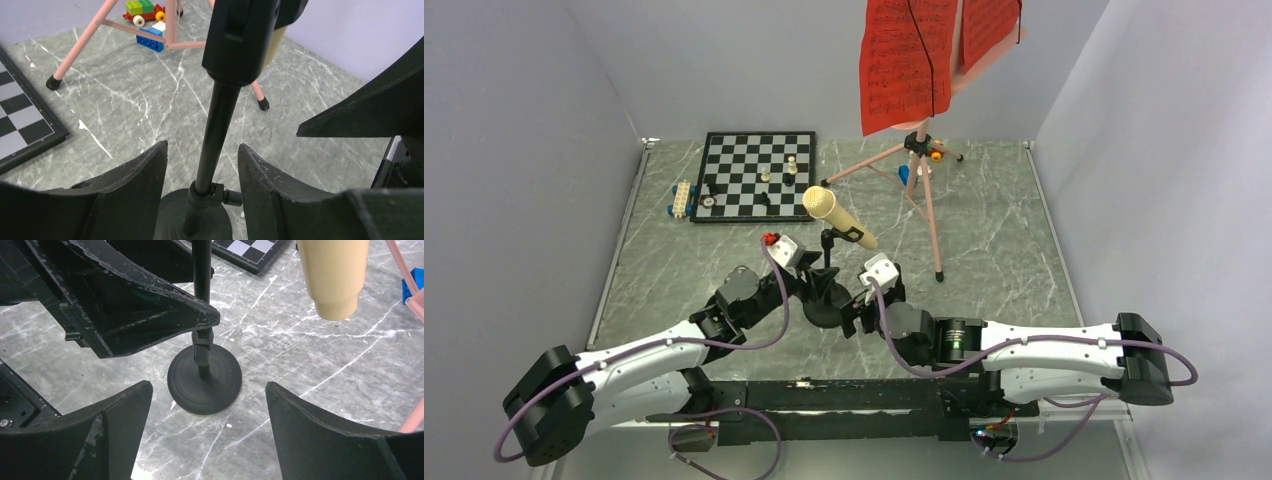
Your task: Pack up the instrument practice props
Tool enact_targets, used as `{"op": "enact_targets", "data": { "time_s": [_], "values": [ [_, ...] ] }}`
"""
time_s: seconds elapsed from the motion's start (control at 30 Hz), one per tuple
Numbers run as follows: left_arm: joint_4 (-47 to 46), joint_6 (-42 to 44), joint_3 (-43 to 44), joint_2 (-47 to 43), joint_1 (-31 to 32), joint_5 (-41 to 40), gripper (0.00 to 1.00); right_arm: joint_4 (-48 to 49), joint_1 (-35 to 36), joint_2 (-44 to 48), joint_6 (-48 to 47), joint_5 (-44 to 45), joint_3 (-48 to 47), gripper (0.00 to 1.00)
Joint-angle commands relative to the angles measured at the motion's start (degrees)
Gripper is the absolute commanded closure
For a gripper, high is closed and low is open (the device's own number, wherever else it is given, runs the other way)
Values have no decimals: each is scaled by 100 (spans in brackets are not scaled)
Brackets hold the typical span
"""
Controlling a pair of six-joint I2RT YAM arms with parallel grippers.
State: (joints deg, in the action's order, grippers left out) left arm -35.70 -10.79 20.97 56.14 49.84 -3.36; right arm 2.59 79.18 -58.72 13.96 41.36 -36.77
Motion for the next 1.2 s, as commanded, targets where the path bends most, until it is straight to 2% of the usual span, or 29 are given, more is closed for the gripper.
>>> {"op": "enact_targets", "data": {
  "time_s": [0.0,0.13,0.27,0.43,0.6,0.67,0.8,0.93,1.03,1.17],
  "values": [
    [70,54,349,-263,17,-68,40,-231,-16,240,322,-133,46,12],
    [-126,293,378,-494,17,-14,30,-343,-188,499,689,-631,95,10],
    [114,650,681,-293,14,-2,33,-306,-930,772,1459,-2008,220,9],
    [116,847,891,46,11,-3,46,70,-1753,844,2088,-3435,366,9],
    [-26,893,1005,254,-16,60,65,199,-2012,686,2232,-3828,357,9],
    [9,903,1053,348,-11,105,74,323,-2146,653,2355,-4024,412,9],
    [-32,820,1023,400,-11,85,99,714,-2469,621,2774,-4400,612,9],
    [-82,743,934,345,-17,27,100,1145,-2832,334,3221,-4847,758,11],
    [-303,591,701,251,-18,-214,100,1087,-3100,-100,3530,-4875,696,16],
    [-480,302,461,115,-3,-541,100,2244,-3491,-637,4133,-5671,975,19]
  ]
}}
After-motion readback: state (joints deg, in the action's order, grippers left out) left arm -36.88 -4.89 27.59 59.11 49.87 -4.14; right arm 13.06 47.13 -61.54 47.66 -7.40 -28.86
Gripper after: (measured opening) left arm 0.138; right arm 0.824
